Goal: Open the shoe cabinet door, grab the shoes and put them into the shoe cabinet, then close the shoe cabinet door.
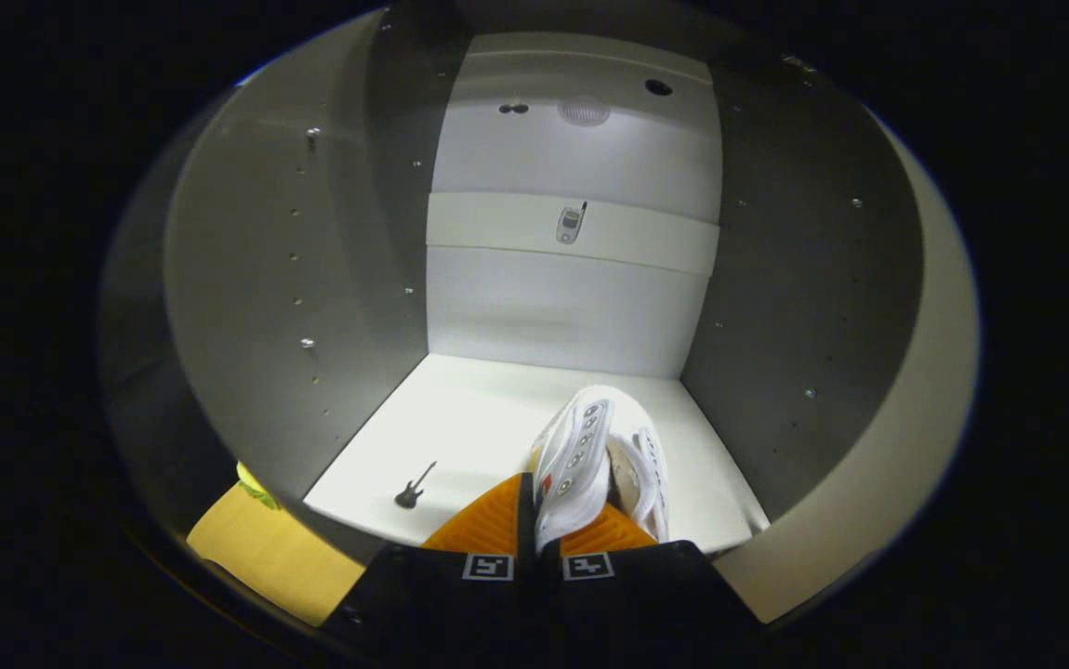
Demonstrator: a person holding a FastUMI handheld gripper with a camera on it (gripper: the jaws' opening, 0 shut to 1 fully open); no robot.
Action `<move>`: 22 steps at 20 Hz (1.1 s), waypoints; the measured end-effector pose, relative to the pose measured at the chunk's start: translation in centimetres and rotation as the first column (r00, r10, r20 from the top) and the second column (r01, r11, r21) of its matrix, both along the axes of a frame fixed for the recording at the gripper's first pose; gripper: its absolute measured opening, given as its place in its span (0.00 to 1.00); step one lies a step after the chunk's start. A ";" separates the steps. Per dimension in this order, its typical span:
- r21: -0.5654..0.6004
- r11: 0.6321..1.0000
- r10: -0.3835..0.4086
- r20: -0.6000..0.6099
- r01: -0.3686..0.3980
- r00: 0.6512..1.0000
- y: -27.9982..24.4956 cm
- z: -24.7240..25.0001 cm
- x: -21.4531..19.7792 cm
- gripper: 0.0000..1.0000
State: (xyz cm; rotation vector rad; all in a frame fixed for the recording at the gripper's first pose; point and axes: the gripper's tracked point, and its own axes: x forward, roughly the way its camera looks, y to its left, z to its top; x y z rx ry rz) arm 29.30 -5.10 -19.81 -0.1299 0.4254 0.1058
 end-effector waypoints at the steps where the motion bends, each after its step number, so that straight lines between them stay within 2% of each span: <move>1: -0.007 1.000 0.001 -0.002 -0.001 1.000 -0.2 -0.1 1.1 0.04; 8: 0.004 1.000 0.006 -0.004 -0.006 1.000 -0.8 -0.8 8.0 0.04; 12: 0.022 1.000 0.006 -0.026 -0.005 1.000 -0.7 -1.7 10.5 0.04; 16: 0.005 1.000 0.031 -0.061 -0.030 0.998 0.3 -3.2 11.2 0.04; 18: -0.026 0.999 0.029 -0.053 -0.030 0.998 0.4 -3.3 11.3 0.04; 22: -0.010 1.000 0.009 -0.072 -0.010 0.997 0.0 -3.4 10.9 0.06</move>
